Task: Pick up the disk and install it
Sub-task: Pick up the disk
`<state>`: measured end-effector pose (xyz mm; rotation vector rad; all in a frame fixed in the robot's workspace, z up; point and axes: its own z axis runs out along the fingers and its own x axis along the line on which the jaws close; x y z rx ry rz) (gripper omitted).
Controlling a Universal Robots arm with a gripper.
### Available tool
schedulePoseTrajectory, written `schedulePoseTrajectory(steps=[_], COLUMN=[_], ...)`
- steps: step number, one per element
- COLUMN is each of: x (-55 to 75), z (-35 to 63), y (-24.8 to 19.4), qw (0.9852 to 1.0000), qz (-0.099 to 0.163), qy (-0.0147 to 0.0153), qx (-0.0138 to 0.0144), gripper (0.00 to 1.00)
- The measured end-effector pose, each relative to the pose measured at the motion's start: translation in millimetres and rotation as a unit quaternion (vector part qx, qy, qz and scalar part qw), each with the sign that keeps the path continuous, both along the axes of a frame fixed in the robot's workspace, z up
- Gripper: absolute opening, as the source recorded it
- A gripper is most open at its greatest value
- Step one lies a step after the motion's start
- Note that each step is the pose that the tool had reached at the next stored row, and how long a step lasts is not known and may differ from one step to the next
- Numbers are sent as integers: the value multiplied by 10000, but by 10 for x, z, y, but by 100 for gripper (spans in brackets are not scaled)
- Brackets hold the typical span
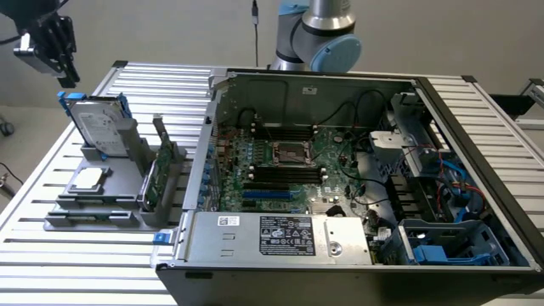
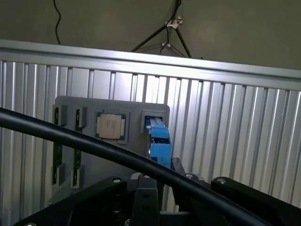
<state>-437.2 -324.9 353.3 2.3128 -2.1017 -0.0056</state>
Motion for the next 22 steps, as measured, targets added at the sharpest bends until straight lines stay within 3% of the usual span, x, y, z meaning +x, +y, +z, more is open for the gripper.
schedulePoseTrajectory(steps=[1, 5, 22], x=[0, -1, -33], z=[-10, -68, -377], y=[0, 1, 1], qw=[10000, 10000, 9999], qz=[10, 41, 137], qy=[-5, -7, -7], qx=[-2, -4, -4], gripper=[30, 48, 48])
